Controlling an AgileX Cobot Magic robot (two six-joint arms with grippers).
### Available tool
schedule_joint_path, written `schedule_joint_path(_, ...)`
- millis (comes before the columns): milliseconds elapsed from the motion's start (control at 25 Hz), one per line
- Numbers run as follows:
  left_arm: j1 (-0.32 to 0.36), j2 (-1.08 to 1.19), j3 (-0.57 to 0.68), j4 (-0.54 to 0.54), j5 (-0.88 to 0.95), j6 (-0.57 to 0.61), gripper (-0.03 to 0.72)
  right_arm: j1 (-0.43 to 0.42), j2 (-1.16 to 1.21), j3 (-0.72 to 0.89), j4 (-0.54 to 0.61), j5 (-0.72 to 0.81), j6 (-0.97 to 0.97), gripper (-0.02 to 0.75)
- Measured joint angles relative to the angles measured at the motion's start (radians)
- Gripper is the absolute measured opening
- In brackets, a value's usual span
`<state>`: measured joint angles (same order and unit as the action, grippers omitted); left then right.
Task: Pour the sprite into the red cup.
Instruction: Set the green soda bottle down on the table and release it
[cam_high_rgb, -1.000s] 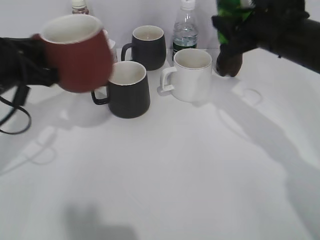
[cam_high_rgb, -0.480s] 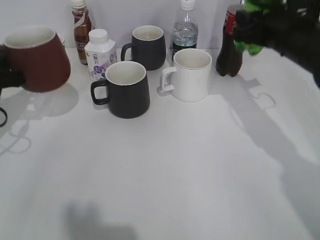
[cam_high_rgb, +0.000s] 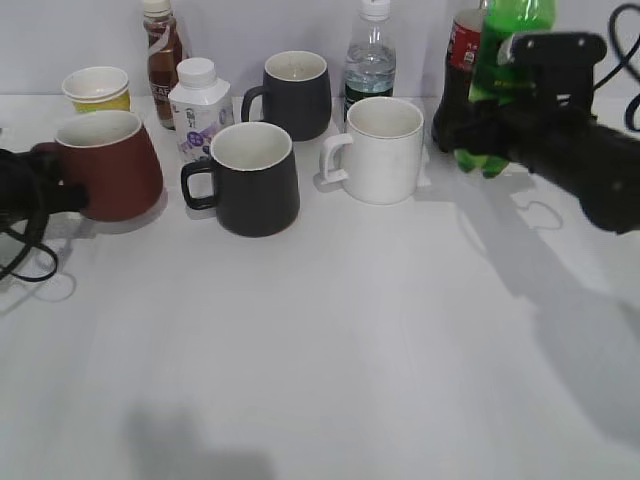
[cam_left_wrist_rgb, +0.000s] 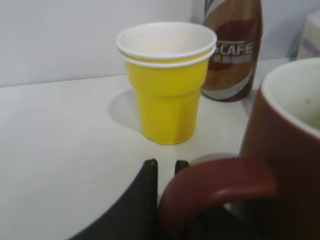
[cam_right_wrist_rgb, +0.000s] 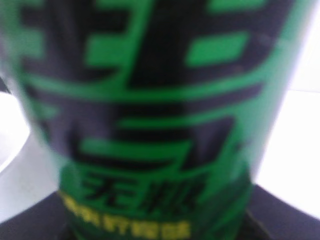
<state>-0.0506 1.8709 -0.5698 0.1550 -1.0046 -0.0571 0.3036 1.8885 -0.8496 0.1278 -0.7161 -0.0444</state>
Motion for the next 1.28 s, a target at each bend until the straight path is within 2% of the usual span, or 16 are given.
schedule_joint_path(360, 0.000, 0.119, -0.051, -0.003, -0.106, 0.076, 0.073, 0.000, 0.059, 0.001, -0.011, -0.057, -0.010, 0.375)
schedule_joint_path(600, 0.000, 0.136, -0.051, 0.002, -0.133, 0.079, 0.080, 0.000, 0.059, 0.022, -0.019, -0.075, -0.011, 0.375)
schedule_joint_path(680, 0.000, 0.136, -0.051, 0.004, -0.145, 0.078, 0.132, 0.000, 0.059, 0.029, -0.018, -0.076, -0.011, 0.375)
schedule_joint_path(760, 0.000, 0.136, -0.051, 0.003, -0.150, 0.075, 0.226, 0.000, 0.059, 0.033, -0.021, -0.078, -0.012, 0.375)
schedule_joint_path(880, 0.000, 0.134, -0.039, -0.005, -0.165, 0.070, 0.324, 0.000, 0.059, 0.039, -0.026, -0.084, -0.012, 0.375)
schedule_joint_path(1000, -0.007, 0.112, -0.007, -0.014, -0.177, 0.063, 0.352, 0.000, 0.061, 0.044, -0.060, -0.094, -0.012, 0.375)
schedule_joint_path(1280, -0.016, 0.050, 0.093, -0.010, -0.197, 0.057, 0.360, 0.000, 0.095, 0.060, -0.085, -0.155, -0.011, 0.375)
